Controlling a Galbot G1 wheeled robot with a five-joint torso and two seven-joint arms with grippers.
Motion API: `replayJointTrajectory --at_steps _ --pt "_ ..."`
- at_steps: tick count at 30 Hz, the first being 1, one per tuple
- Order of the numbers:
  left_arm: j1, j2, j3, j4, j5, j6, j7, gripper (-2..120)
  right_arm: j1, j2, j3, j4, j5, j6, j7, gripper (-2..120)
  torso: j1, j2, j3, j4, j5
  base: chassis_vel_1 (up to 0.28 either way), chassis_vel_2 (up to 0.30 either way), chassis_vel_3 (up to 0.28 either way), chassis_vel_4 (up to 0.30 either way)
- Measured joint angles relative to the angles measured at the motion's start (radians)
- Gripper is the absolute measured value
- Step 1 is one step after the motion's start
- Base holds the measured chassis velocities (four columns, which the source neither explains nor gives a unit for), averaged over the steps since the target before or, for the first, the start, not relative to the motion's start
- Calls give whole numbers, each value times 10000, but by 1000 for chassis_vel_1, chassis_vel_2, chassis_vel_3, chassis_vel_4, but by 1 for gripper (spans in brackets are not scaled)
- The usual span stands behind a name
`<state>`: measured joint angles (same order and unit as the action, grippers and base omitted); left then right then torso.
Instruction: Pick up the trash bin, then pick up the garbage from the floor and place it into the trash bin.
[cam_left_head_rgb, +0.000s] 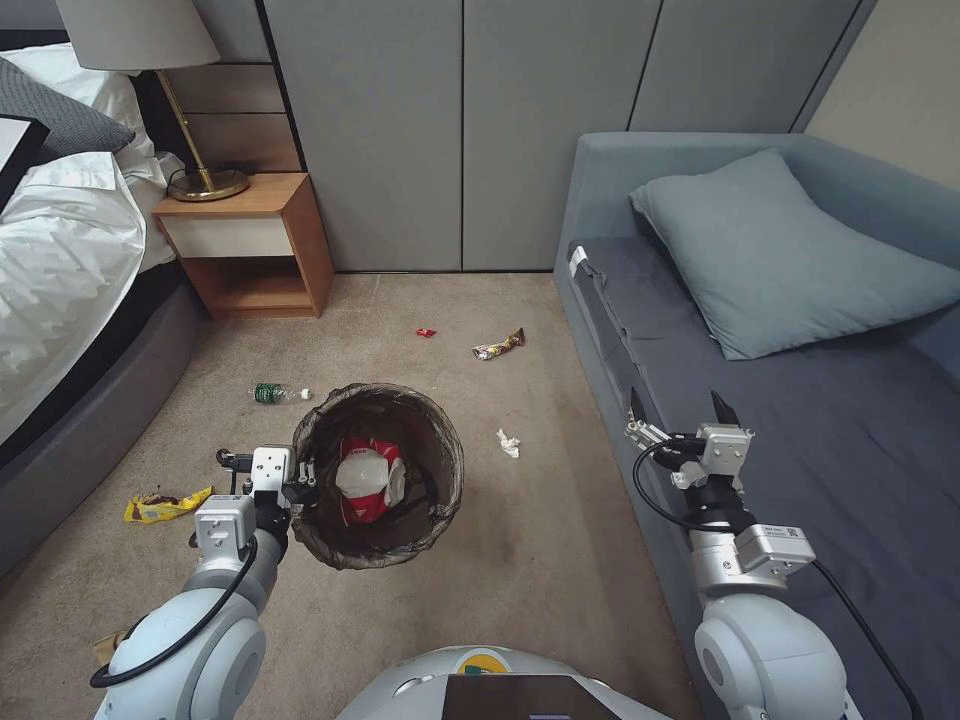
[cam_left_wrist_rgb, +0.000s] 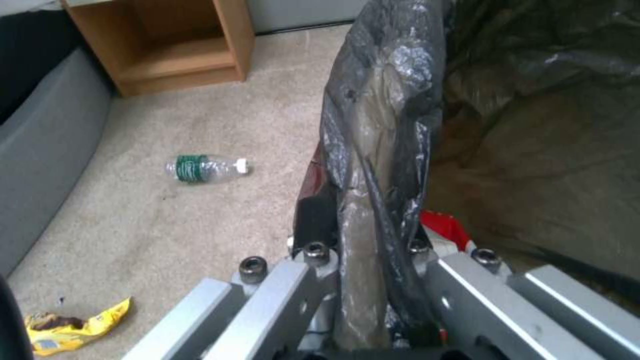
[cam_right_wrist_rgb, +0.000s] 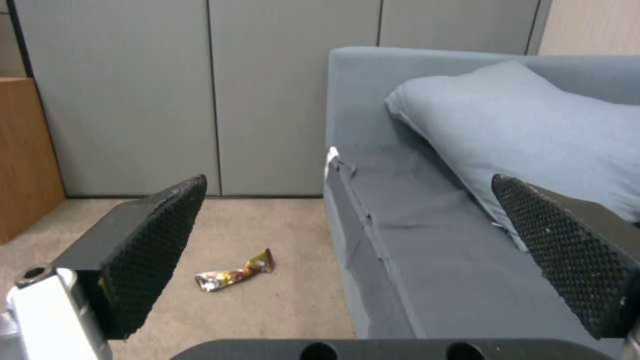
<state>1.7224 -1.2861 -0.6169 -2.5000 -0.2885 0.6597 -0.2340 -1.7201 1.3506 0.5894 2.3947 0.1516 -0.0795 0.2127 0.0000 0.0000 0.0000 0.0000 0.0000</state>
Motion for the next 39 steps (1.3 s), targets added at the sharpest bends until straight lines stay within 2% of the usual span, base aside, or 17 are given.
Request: replayJointTrajectory --at_steps 11,39 --pt "27 -7 -3 0 3 -8 -3 3 32 7 -109 -25 -1 -46 16 100 0 0 0 0 0 -15 15 14 -20" --pt "51 10 3 0 20 -8 6 3 23 35 -234 -18 -1 -74 45 100 0 -1 1 0 1 -77 75 72 -81"
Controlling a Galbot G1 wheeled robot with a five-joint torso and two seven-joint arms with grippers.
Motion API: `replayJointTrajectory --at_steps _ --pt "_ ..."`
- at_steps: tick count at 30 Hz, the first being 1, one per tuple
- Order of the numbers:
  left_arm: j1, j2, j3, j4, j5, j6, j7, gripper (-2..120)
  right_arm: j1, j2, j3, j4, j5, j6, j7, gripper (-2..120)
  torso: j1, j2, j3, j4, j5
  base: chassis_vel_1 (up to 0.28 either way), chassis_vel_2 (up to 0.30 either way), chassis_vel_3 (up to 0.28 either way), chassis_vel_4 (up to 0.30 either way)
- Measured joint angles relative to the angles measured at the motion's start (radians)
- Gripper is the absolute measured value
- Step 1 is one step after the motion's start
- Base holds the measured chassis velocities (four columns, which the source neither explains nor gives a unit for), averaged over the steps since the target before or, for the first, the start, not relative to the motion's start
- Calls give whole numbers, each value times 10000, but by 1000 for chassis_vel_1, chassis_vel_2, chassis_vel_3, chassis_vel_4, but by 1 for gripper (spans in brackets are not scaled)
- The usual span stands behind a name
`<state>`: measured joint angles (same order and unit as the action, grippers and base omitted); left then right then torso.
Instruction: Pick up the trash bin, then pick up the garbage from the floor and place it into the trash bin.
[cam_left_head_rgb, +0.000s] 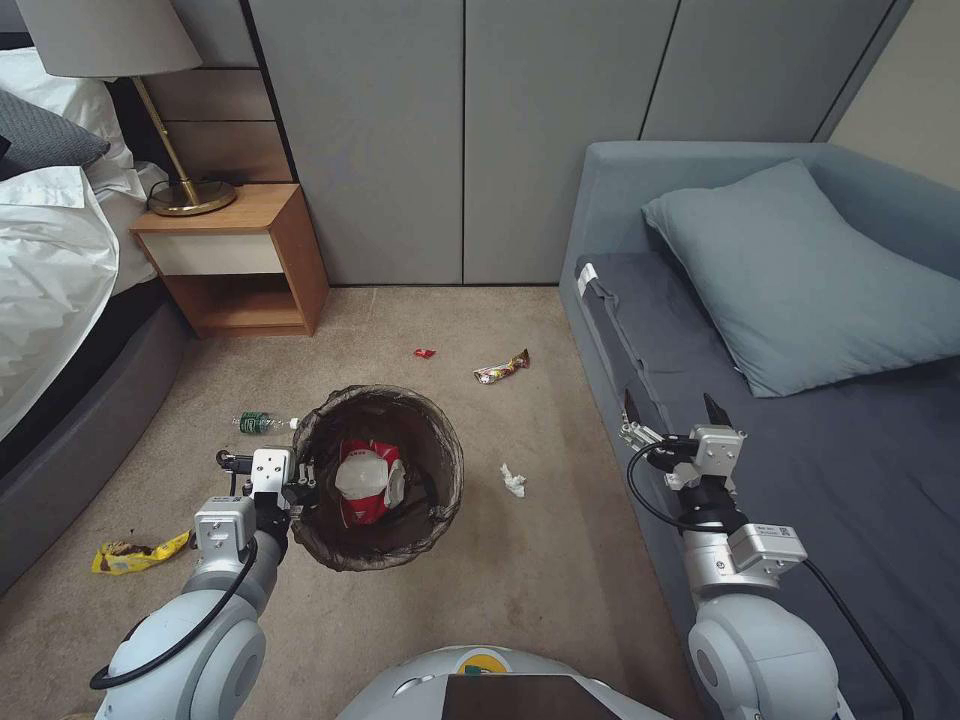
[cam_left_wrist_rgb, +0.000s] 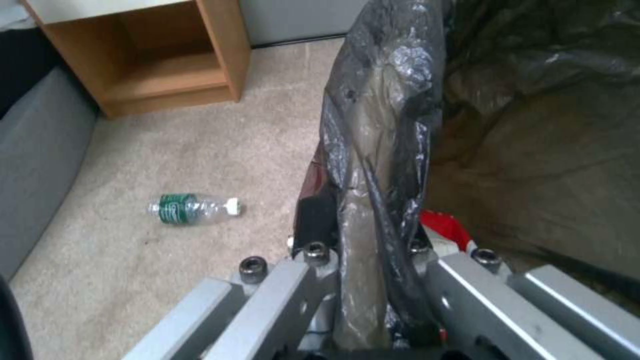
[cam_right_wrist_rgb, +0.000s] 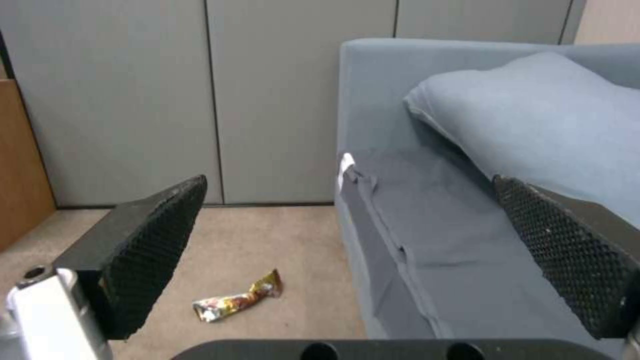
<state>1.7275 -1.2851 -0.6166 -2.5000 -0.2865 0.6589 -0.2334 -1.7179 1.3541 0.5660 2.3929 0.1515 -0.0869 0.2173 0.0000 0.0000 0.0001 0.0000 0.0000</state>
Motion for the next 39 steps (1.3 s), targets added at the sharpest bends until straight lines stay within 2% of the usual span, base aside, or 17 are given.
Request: replayJointTrajectory --at_steps 24,31,33,36,39 --pt "3 39 13 0 7 -8 6 3 49 -13 -125 -37 -1 53 -7 100 0 0 -1 0 0 -98 96 93 -99" --pt "25 65 16 0 -8 -9 6 3 70 -431 -255 -12 382 -170 36 100 0 0 0 -1 0 -29 37 28 -30" --pt "44 82 36 0 -12 -9 6 3 255 -1216 -654 -21 976 -1034 231 100 0 0 -1 -3 1 0 0 0 0" --pt "64 86 37 0 -13 -8 5 3 499 -1888 -936 -110 1459 -1535 383 100 0 0 -2 -1 1 0 0 0 0" --pt "152 112 24 0 -16 0 3 3 1215 -3383 -1463 -409 2712 -2585 504 100 0 0 -1 3 1 0 0 0 0"
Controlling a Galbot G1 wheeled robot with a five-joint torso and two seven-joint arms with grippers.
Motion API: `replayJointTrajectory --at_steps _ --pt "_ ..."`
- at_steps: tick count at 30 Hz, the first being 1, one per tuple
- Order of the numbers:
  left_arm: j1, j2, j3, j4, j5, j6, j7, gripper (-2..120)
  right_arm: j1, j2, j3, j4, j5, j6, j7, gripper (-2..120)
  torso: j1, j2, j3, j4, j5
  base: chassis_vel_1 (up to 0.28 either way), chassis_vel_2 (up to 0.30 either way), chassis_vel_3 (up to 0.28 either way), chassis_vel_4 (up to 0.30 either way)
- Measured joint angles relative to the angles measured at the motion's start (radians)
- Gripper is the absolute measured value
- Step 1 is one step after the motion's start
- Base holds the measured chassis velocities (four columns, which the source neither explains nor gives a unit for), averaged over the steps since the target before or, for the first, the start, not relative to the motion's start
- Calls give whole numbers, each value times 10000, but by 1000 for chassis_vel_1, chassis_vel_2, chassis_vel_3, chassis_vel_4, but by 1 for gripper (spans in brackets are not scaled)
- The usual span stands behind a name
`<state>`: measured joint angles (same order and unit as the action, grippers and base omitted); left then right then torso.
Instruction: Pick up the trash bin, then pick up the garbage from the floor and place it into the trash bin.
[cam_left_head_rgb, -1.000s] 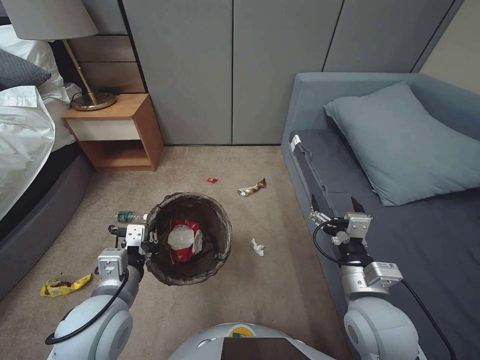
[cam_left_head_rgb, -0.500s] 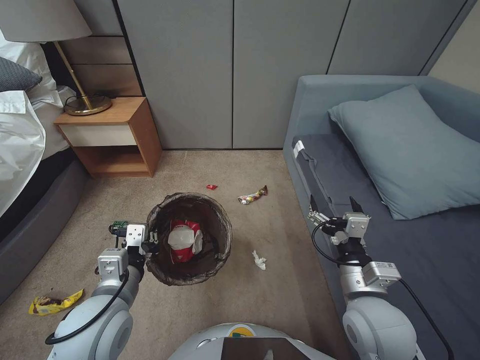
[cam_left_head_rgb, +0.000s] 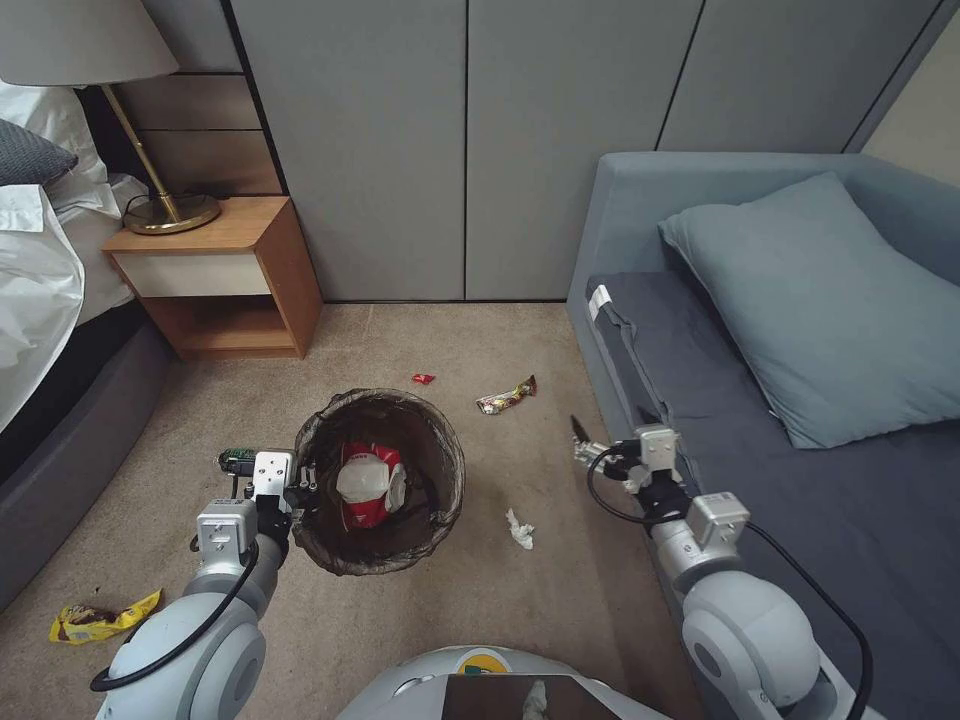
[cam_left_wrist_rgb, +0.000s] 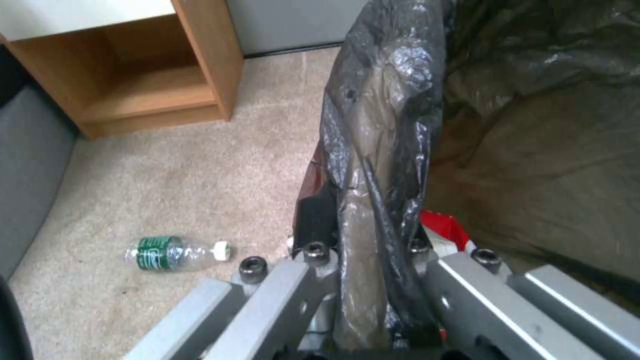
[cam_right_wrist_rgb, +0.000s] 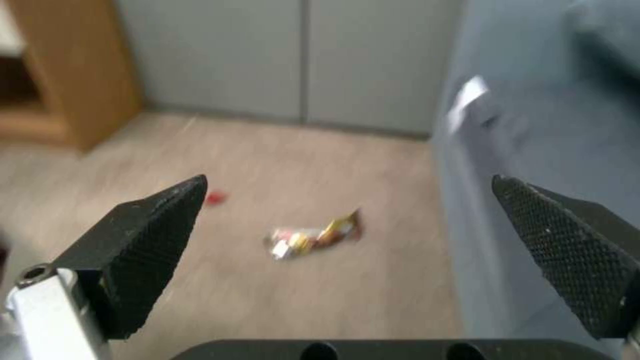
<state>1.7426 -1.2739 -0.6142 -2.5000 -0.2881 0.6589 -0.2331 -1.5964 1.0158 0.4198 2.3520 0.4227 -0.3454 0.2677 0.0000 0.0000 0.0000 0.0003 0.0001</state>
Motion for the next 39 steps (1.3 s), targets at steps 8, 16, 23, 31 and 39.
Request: replayJointTrajectory --at_steps 8,16,23,31,39 --pt "113 33 -2 0 -30 22 -3 3 1260 -1367 -870 -519 1574 -1043 32 100 0 0 0 0 1 0 0 0 0" --pt "93 -1 39 0 -112 60 -21 3 1823 -2354 -1613 -860 3649 -2537 -107 100 0 0 0 -5 -1 0 0 0 0" --pt "61 -111 151 0 -80 76 -22 3 2634 -2123 -2192 -1775 4527 -3141 -102 100 0 0 0 -3 -1 0 0 0 0" --pt "69 -220 196 0 -26 74 -55 3 3685 -1739 -3264 -3055 5441 -3715 784 100 0 0 0 -2 -2 0 0 0 0" --pt "89 -300 229 0 41 73 -49 3 5077 -1065 -4860 -4457 5975 -3947 2986 100 0 0 1 -2 0 0 0 0 0"
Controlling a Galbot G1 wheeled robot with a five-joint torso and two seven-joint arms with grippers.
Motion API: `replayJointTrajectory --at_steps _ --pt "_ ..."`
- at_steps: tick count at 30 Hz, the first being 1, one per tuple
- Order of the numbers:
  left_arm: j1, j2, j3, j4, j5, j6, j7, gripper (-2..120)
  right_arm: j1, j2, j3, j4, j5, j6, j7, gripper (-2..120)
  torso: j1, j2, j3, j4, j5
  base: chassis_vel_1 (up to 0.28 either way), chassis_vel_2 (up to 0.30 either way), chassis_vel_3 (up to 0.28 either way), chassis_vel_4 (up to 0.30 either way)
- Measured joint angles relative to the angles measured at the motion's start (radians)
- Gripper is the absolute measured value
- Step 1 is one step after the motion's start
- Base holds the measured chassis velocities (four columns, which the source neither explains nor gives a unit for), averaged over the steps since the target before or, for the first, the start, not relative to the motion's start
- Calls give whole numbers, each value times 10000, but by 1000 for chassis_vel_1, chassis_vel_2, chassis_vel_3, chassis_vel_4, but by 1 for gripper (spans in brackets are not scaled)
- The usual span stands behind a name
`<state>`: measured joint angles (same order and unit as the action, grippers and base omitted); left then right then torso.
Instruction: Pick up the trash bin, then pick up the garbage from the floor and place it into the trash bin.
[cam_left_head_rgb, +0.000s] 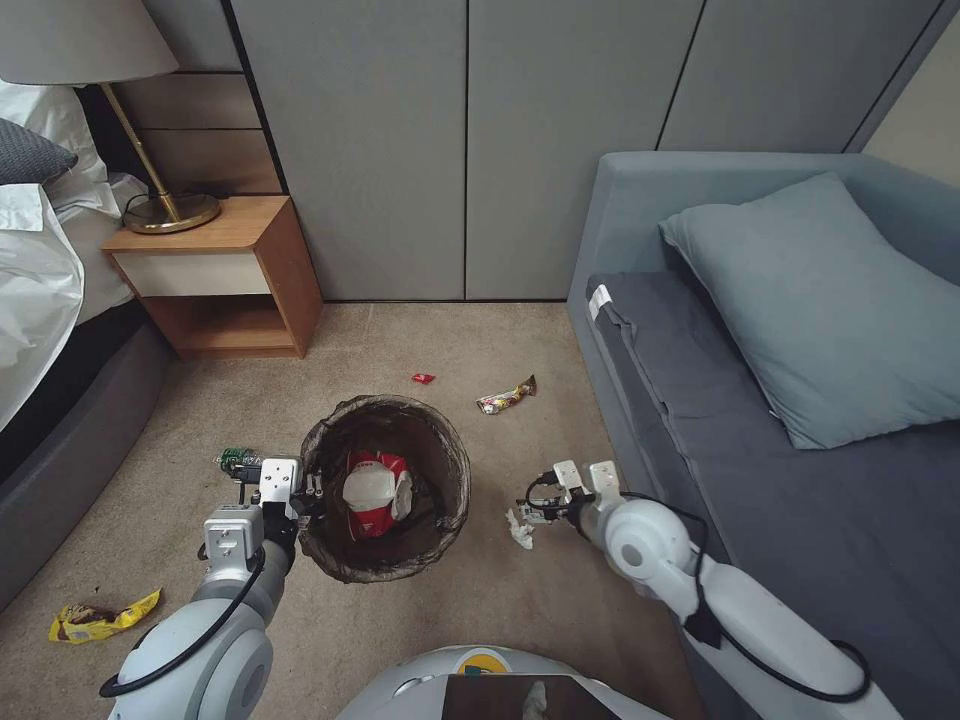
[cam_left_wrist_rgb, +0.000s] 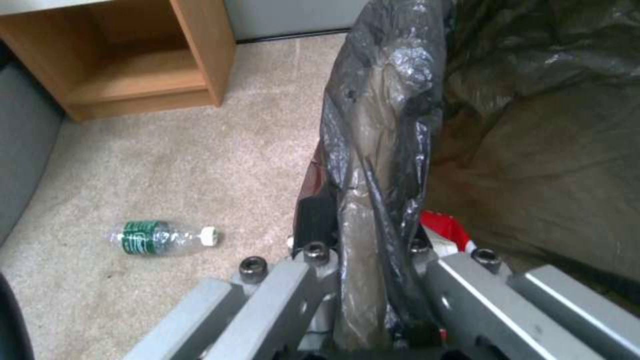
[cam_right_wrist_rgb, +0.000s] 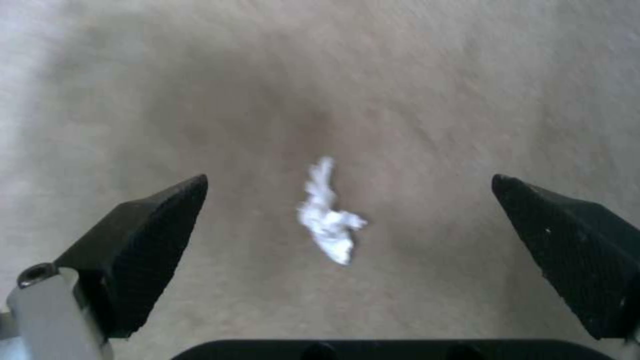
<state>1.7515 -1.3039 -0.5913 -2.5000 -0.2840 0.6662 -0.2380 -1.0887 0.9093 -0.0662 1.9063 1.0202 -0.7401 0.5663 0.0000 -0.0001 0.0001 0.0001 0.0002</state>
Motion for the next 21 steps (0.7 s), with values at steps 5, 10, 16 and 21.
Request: replayJointTrajectory --at_steps 5,10,16,21 --pt "-92 -74 27 0 1 -2 6 3 609 349 -980 -610 181 2 1257 100 0 0 0 -1 -3 0 0 0 0" --pt "-180 -101 39 0 -19 -8 21 3 885 663 -1521 -1054 232 12 1713 100 0 0 0 -1 -3 0 0 0 0" --pt "-241 -107 27 0 -56 -11 33 3 1042 870 -1855 -1470 236 21 1853 100 0 0 0 -2 -3 0 0 0 0" --pt "-273 -110 33 0 -93 -16 40 3 1227 1126 -2044 -1761 236 29 1950 100 0 0 0 -2 -3 0 0 0 0"
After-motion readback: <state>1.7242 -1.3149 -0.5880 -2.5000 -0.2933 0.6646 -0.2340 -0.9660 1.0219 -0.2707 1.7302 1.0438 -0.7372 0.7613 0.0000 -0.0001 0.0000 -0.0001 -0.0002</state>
